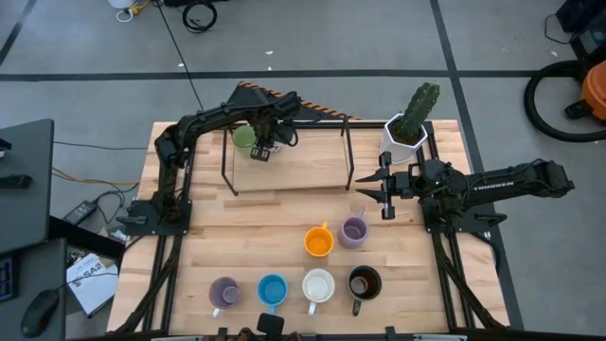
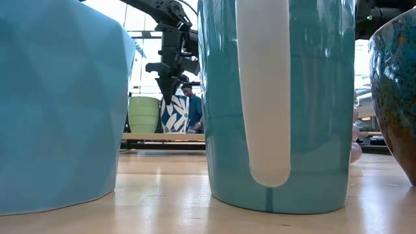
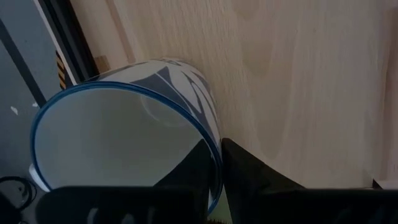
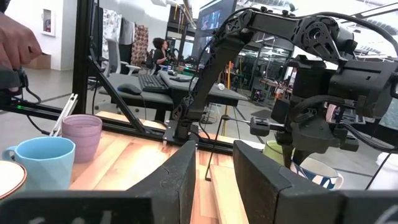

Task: Place coffee mugs
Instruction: Put the blue patterned mug on the shelf, then put the yellow mug on the shelf

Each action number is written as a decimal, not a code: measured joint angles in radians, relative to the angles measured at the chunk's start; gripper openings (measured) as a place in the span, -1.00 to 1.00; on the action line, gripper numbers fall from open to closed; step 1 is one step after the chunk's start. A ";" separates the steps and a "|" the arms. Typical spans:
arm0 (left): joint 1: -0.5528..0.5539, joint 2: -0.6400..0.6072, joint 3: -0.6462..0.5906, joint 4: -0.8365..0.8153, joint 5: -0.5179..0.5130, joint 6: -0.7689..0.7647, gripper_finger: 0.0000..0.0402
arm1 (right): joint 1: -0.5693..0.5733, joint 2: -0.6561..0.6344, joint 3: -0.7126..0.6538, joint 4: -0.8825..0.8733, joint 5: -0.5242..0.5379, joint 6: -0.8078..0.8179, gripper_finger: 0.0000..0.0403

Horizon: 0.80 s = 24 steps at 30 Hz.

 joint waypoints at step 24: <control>-0.027 -0.003 0.039 -0.057 -0.004 -0.079 -0.41 | 0.000 0.000 0.000 -0.003 0.000 0.000 -0.43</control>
